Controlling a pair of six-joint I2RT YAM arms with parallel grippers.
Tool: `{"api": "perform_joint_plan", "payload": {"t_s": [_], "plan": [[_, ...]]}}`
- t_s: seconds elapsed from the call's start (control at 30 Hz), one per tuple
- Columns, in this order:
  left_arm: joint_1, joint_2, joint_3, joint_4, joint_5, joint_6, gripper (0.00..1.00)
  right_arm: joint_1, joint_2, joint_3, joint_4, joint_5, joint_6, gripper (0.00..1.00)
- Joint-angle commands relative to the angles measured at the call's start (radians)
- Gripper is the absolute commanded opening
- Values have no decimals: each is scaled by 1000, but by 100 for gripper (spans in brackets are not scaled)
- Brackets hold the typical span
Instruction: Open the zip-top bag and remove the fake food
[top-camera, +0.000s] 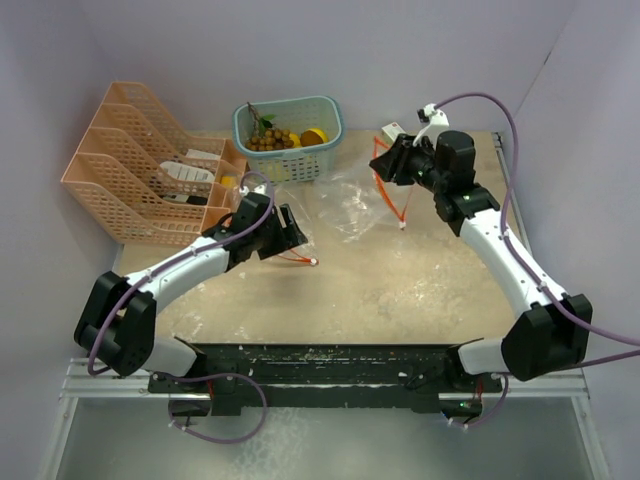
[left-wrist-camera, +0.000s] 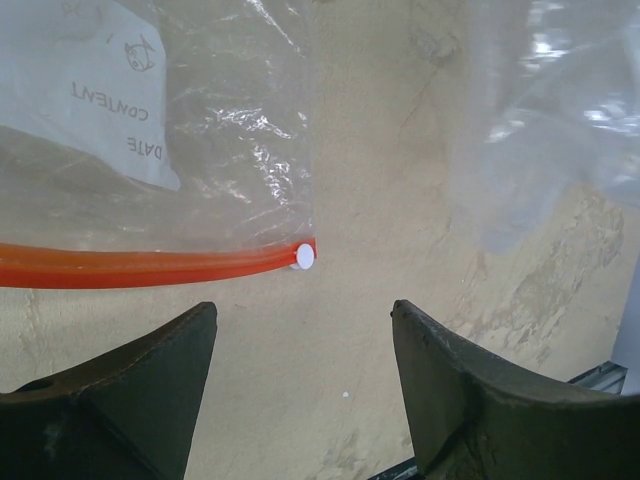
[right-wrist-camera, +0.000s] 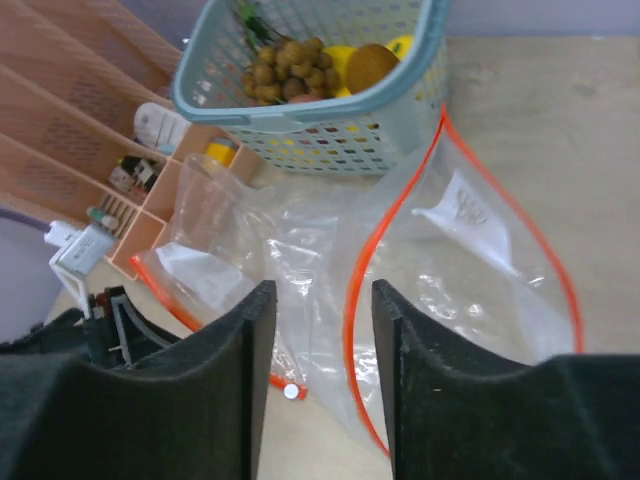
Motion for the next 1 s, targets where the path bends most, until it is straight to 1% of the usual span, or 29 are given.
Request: {"api": "perform_joint_plan", "payload": {"t_s": [0.0, 0.07, 0.1, 0.13, 0.17, 0.2, 0.3, 0.43, 0.6, 0.97], "plan": [[0, -26, -23, 46, 6, -16, 74, 2, 5, 63, 122, -118, 84, 62], [0, -32, -29, 40, 3, -15, 74, 2, 10, 57, 86, -76, 93, 81], [0, -37, -32, 38, 2, -15, 74, 2, 13, 50, 64, -65, 95, 86], [0, -39, -34, 37, 2, -13, 75, 2, 15, 41, 47, -55, 97, 94], [0, -40, -37, 37, 2, -12, 75, 2, 16, 36, 33, -42, 100, 98], [0, -41, -41, 38, 3, -13, 75, 2, 17, 36, 4, -15, 106, 100], [0, -38, -52, 48, 11, -19, 74, 2, 11, 43, -94, 89, 119, 99], [1, -27, -61, 65, 24, -25, 75, 2, -44, 13, -134, 214, 89, 99], [0, -20, -65, 71, 29, -26, 75, 2, -105, -41, -123, 219, 51, 99], [0, -5, -53, 72, 36, -20, 75, 2, -104, -41, -142, 222, 44, 99]]}}
